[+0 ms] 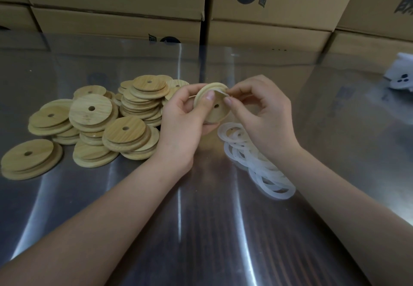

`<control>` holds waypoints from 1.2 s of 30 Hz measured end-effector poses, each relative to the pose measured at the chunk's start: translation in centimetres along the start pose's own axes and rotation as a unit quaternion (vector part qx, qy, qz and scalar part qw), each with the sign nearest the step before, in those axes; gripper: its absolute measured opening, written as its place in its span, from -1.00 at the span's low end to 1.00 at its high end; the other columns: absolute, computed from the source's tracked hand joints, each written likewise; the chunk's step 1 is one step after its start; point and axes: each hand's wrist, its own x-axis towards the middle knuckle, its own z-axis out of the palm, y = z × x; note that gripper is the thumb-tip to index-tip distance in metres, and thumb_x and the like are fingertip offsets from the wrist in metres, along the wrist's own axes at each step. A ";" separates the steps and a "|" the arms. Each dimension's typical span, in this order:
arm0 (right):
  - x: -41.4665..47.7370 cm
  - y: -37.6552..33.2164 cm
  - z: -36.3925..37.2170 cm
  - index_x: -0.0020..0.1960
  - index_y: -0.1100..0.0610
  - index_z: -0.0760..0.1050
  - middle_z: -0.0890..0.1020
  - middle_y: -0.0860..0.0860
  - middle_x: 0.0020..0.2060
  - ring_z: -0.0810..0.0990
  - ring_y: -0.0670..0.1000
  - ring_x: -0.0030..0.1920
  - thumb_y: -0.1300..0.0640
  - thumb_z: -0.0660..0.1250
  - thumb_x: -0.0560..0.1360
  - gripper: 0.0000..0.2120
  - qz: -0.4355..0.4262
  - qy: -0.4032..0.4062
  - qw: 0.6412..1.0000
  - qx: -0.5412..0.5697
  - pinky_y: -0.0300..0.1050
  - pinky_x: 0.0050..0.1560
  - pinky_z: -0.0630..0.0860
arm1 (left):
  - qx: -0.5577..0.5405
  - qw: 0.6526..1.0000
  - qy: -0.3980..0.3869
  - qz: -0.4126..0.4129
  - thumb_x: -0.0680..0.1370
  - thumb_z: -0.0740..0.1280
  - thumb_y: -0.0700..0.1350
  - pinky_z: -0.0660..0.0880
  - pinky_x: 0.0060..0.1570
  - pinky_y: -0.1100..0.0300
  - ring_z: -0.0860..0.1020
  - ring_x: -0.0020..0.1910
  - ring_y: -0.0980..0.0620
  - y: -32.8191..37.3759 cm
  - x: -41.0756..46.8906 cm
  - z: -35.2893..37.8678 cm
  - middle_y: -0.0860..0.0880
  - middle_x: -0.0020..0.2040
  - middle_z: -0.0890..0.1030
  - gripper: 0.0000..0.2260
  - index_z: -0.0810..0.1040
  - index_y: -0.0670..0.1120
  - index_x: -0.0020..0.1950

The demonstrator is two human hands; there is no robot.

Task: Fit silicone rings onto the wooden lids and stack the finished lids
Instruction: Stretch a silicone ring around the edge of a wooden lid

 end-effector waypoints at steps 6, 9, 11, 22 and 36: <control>-0.1 0.0 0.1 -0.13 0.23 0.60 0.61 0.04 -0.21 0.57 -0.04 -0.16 0.27 0.42 0.50 -0.96 0.008 0.024 1.000 0.010 -0.23 -0.11 0.50 | 0.006 0.999 -0.035 0.002 0.57 0.36 -0.22 0.65 -0.04 0.04 0.69 -0.04 0.00 0.0 -0.3 0.2 -0.06 -0.07 0.72 -0.84 0.54 -0.10 0.14; 0.0 0.1 0.1 -0.14 0.22 0.59 0.60 0.03 -0.22 0.55 -0.04 -0.17 0.28 0.40 0.50 -0.95 0.002 0.026 1.000 0.004 -0.23 -0.12 0.49 | 0.054 0.997 -0.045 0.031 0.55 0.38 -0.25 0.63 0.05 0.07 0.69 -0.02 0.05 0.1 -0.3 0.1 -0.01 -0.06 0.73 -0.80 0.59 -0.03 0.12; -0.1 0.1 0.1 -0.14 0.23 0.58 0.59 0.04 -0.22 0.54 -0.03 -0.17 0.29 0.39 0.50 -0.95 -0.003 0.021 1.000 -0.003 -0.19 -0.13 0.49 | 0.074 0.995 -0.040 0.046 0.54 0.38 -0.26 0.61 0.09 0.05 0.68 0.01 0.07 0.1 -0.3 0.0 0.00 -0.03 0.72 -0.79 0.61 -0.01 0.11; -0.3 -0.2 0.6 -0.14 0.26 0.52 0.53 0.02 -0.23 0.48 -0.07 -0.19 0.33 0.36 0.51 -0.93 0.018 0.024 0.999 -0.013 -0.32 -0.15 0.41 | 0.139 0.986 -0.011 0.093 0.50 0.43 -0.30 0.59 0.05 0.22 0.67 -0.03 0.19 0.0 0.1 -0.2 0.09 -0.08 0.72 -0.73 0.63 0.07 0.02; -0.3 -0.6 0.6 -0.13 0.23 0.51 0.52 -0.04 -0.21 0.50 -0.10 -0.17 0.31 0.35 0.52 -0.94 0.066 0.027 0.997 0.012 -0.31 -0.12 0.45 | 0.154 0.981 -0.014 0.117 0.46 0.44 -0.36 0.57 0.04 0.26 0.67 -0.04 0.16 -0.3 0.5 -0.3 0.07 -0.09 0.71 -0.72 0.65 -0.02 0.03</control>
